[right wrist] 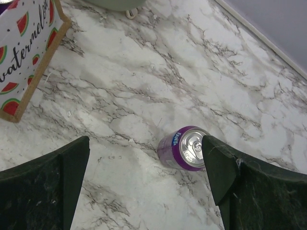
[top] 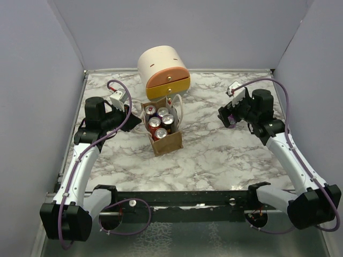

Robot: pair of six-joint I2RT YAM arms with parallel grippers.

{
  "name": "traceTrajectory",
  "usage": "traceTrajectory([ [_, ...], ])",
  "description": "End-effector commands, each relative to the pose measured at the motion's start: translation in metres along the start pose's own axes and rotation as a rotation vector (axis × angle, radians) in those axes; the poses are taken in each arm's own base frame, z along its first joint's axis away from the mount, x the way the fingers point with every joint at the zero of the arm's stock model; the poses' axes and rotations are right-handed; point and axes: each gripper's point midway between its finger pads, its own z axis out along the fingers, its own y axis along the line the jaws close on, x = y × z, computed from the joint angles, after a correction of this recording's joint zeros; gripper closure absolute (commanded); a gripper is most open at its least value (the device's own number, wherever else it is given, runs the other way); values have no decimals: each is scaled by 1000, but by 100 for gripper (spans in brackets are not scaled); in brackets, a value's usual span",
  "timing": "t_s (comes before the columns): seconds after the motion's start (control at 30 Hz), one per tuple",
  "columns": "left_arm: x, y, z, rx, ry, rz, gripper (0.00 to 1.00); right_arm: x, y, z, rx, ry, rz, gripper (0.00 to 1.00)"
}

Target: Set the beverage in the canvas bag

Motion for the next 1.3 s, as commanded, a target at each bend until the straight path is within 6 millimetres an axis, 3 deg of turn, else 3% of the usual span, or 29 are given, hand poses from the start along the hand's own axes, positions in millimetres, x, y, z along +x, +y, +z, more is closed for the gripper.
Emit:
traceTrajectory([
  [0.0,-9,-7,-5,13,-24,36,100,15,-11,17,49,27,11,0],
  [0.3,-6,-5,-3,12,-17,32,100,46,-41,34,194,141,73,0],
  [0.53,-8,-6,-4,12,-22,39,100,65,-59,48,176,220,151,0],
  [1.27,-9,-8,-5,18,-23,33,100,112,-64,71,38,340,296,2],
])
